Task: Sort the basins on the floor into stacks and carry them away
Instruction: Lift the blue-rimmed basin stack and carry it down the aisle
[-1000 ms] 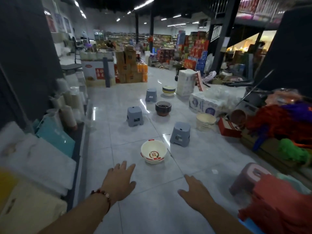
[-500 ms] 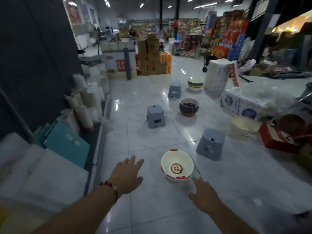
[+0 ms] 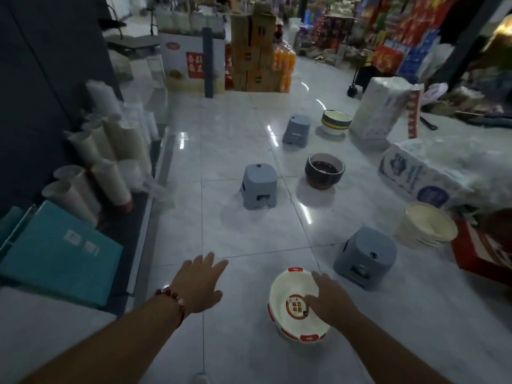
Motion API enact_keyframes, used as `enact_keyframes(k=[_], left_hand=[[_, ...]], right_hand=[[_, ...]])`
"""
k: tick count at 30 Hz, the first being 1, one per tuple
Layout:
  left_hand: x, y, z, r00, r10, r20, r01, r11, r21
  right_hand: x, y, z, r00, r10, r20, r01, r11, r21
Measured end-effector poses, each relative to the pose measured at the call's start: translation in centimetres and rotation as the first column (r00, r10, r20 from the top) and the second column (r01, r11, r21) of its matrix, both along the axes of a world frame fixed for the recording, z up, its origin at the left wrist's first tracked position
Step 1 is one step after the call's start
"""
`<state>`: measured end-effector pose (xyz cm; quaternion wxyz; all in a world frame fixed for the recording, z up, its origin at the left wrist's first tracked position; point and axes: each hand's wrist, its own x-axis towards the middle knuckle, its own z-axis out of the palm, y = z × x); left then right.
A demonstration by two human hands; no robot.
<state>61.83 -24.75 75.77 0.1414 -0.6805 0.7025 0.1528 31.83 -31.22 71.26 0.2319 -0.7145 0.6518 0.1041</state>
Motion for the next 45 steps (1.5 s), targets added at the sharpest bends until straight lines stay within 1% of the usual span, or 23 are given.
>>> enact_keyframes(k=[2,5,10,14,18,22,25,30,34,40,45], left_hand=[[2.4,-5.9,0.4,0.997,-0.07,0.04,0.07,0.997,0.014],[4.2,-15.0,1.5,0.987,-0.148,0.064,0.148,0.989,0.016],[3.6,-31.2,1.9,0.959,-0.276,0.062,0.278,0.96,-0.02],[2.3,-43.7,2.0,0.94,-0.33,0.083,0.334,0.942,-0.04],[1.9,-55.9,2.9,0.941,-0.328,0.083,0.332,0.943,-0.036],[1.4,-67.2,3.9,0.95,-0.309,0.042,0.312,0.948,-0.068],[1.0,-76.0,3.4,0.948,-0.317,0.03,0.319,0.944,-0.084],[0.2,-90.3,0.4,0.927,-0.374,0.033,0.375,0.922,-0.094],[-1.0,-101.5,-0.5,0.901,-0.429,0.064,0.432,0.901,-0.04],[-5.4,-118.1,1.3,0.879,-0.469,0.088,0.473,0.88,-0.044],[-11.0,-130.9,0.3,0.887,-0.456,0.077,0.46,0.887,-0.044]], right_hand=[[2.2,-4.4,1.2,0.999,-0.041,-0.008,0.041,0.999,0.004],[4.6,-10.8,2.8,0.996,-0.086,0.021,0.086,0.996,0.013],[5.5,-23.3,1.3,0.981,-0.184,0.063,0.183,0.983,0.025],[5.6,-34.6,-0.2,0.98,-0.193,0.047,0.191,0.981,0.041],[5.7,-45.9,0.6,0.982,-0.182,0.059,0.178,0.982,0.065],[5.2,-57.0,3.7,0.977,-0.195,0.08,0.193,0.981,0.029],[4.7,-65.3,4.8,0.973,-0.217,0.081,0.218,0.976,0.001],[3.2,-78.1,4.0,0.959,-0.281,0.021,0.282,0.959,-0.028],[1.8,-87.6,3.8,0.934,-0.356,-0.004,0.356,0.934,-0.003],[-1.6,-101.3,4.7,0.901,-0.428,0.064,0.432,0.9,-0.056],[-6.5,-114.5,1.8,0.878,-0.469,0.1,0.473,0.881,-0.019]])
